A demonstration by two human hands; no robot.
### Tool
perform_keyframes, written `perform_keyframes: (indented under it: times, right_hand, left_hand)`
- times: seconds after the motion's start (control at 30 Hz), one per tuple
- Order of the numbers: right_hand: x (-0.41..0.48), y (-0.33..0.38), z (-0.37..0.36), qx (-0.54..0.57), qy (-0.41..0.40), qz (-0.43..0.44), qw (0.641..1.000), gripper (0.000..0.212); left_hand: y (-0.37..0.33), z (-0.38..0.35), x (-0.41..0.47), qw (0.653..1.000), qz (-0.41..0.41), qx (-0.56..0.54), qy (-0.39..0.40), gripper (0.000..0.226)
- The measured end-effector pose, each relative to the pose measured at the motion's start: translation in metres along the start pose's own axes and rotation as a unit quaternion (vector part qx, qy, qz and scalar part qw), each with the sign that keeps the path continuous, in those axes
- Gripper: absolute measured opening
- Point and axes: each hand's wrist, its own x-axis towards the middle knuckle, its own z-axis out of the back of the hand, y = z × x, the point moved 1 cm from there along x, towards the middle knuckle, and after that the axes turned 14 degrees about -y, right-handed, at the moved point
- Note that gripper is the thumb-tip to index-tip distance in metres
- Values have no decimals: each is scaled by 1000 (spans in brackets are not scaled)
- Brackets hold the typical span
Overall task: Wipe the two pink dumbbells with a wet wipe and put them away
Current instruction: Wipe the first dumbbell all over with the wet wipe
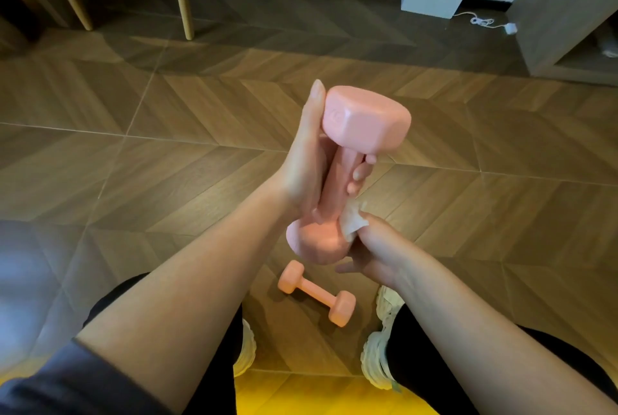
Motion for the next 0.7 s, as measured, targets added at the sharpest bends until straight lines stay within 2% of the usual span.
perform_keyframes:
  times: [0.1,0.13,0.2,0.27,0.43,0.57,0.7]
  right_hand:
    - [-4,2,1,24,-26,12,999,17]
    - [-4,3,2,28,-39,14,999,16]
    - [1,2,5,24,-65,18,997,19]
    - [3,2,2,18,-75,17,997,23]
    - [-3,8,-3,-9,-41,-6,999,16]
    - [-5,9,10,-3,37,1,999,20]
    - [-1,7,2,-57,-8,-8,998,28]
  left_hand:
    - [4,1,6,988,-37,142,-53,106]
    - [4,1,7,979,-56,179,-77,103]
    - [5,1,6,971,-59,189,-134,86]
    - [8,-1,4,970,-64,173,-156,78]
    - [5,-13,2,991,-74,80,-79,79]
    - [0,-4,1,996,-67,27,-55,79]
    - [3,-5,-2,998,-48,15,-28,81]
